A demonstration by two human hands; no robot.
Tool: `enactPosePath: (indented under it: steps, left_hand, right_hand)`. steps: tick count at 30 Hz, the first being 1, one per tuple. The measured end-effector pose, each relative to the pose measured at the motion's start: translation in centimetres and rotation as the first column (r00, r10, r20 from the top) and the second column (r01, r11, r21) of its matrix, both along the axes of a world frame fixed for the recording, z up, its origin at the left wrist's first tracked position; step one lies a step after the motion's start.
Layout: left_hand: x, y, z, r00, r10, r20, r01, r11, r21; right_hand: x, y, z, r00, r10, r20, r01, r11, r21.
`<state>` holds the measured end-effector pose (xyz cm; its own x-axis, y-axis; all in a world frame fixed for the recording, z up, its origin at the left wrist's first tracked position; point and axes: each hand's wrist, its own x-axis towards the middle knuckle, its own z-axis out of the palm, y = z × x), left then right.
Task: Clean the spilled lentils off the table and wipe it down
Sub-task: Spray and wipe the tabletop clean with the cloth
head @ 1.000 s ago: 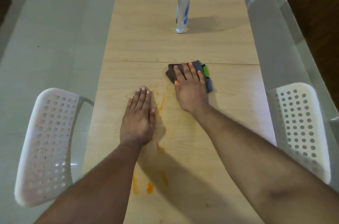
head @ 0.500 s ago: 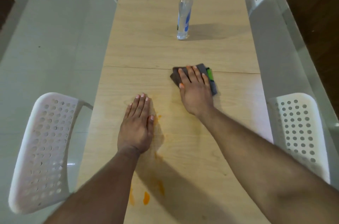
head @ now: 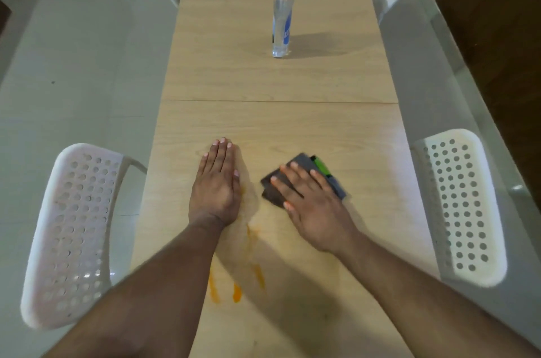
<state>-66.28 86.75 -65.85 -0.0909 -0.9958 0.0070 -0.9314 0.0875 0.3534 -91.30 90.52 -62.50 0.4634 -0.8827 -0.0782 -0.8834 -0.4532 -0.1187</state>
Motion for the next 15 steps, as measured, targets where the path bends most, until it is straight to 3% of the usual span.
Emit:
enactPosePath:
  steps: [3, 5, 8, 15]
  left_hand:
    - [0.0, -0.2, 0.0, 1.000, -0.001, -0.014, 0.001, 1.000, -0.021]
    - [0.2, 0.1, -0.2, 0.999, -0.006, -0.035, 0.004, 0.999, -0.040]
    - [0.6, 0.3, -0.1, 0.996, -0.025, -0.083, 0.020, 0.998, -0.057]
    - [1.4, 3.9, 1.2, 0.987, -0.100, -0.124, 0.103, 0.994, 0.020]
  right_hand:
    - [2.4, -5.1, -0.4, 0.954, -0.299, 0.033, 0.300, 0.953, -0.034]
    - [5.0, -6.2, -0.8, 0.929, -0.366, 0.045, 0.367, 0.930, -0.002]
    - [7.6, -2.6, -1.1, 0.956, -0.287, 0.058, 0.287, 0.958, 0.003]
    - [5.5, 16.3, -0.7, 0.990, -0.134, 0.031, 0.133, 0.990, 0.048]
